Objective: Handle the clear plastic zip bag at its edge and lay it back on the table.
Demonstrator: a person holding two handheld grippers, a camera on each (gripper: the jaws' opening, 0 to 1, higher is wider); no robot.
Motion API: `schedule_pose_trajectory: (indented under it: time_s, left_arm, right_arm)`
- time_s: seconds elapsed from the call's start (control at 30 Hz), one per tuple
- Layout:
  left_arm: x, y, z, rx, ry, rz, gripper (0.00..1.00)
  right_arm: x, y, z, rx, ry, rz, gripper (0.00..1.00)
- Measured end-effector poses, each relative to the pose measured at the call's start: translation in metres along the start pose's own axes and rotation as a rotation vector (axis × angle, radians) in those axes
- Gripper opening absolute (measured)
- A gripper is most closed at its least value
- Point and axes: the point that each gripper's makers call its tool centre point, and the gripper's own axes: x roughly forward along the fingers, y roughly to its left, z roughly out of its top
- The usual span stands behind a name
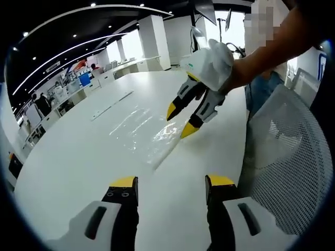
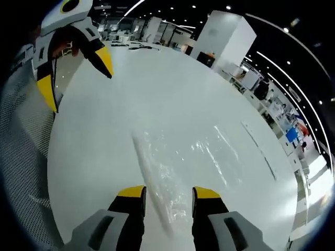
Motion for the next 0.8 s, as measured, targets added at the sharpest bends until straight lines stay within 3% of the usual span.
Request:
schedule_pose_trajectory:
  time_s: [0.17,0.43,0.8]
  left_arm:
    - [-0.004,-0.001,0.005,-0.014,-0.012,0.008,0.54]
    - [-0.005,0.001,0.006,-0.035,-0.022,0.008,0.58]
    - [-0.003,0.010,-0.004,-0.120,-0.019,0.009,0.73]
  right_arm:
    - [-0.007,-0.003,0.003,0.080,-0.032,-0.023,0.55]
    - [-0.015,-0.005,-0.007,0.145,-0.051,-0.036,0.68]
    - [-0.035,-0.009,-0.007,0.241,-0.105,-0.064,0.84]
